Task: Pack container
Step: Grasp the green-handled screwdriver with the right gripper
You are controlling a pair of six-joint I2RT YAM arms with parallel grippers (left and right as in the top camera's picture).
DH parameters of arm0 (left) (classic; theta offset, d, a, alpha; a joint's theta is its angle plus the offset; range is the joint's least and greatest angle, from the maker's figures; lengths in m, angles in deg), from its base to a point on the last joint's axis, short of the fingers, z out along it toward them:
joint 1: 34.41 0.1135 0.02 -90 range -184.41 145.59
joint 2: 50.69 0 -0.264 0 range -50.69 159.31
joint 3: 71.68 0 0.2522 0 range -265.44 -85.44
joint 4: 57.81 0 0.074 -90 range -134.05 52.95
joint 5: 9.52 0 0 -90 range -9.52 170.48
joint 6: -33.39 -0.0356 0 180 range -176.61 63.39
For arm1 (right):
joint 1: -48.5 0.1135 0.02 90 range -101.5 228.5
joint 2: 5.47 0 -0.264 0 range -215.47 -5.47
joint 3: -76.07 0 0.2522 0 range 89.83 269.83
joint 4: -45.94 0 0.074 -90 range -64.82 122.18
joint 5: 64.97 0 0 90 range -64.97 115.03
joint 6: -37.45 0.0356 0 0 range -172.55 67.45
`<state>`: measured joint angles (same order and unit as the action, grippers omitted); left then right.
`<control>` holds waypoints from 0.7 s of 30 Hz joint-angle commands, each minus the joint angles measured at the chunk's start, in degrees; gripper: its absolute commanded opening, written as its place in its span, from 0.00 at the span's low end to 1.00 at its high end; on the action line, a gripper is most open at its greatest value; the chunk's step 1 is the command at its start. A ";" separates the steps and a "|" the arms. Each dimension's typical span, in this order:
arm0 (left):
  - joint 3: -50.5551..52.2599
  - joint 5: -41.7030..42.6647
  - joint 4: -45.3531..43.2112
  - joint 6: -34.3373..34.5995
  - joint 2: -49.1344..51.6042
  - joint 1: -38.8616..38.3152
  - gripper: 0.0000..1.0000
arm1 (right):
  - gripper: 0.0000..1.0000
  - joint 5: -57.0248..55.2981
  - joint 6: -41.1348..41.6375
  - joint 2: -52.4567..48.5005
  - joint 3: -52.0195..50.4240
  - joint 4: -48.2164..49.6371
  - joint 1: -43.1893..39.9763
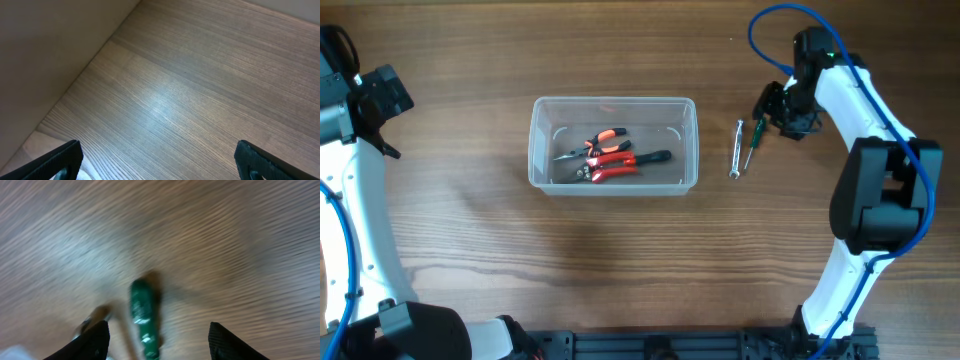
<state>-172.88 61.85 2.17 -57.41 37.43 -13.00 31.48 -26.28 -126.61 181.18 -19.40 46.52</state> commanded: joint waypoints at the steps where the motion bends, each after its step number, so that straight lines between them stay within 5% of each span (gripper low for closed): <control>1: -0.44 -0.50 -0.17 -0.04 0.39 0.24 1.00 | 0.59 -5.64 -0.98 -0.50 0.11 1.38 0.28; 10: -0.44 -0.50 -0.17 -0.04 0.39 0.24 1.00 | 0.57 -5.03 -0.79 -3.17 0.00 1.33 1.97; 21: -0.44 -0.50 -0.17 -0.04 0.39 0.24 1.00 | 0.43 -5.66 -0.61 -3.17 -5.16 4.24 1.97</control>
<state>-172.88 61.85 2.14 -57.41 37.43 -13.00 27.20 -27.07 -128.64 177.83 -15.44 48.36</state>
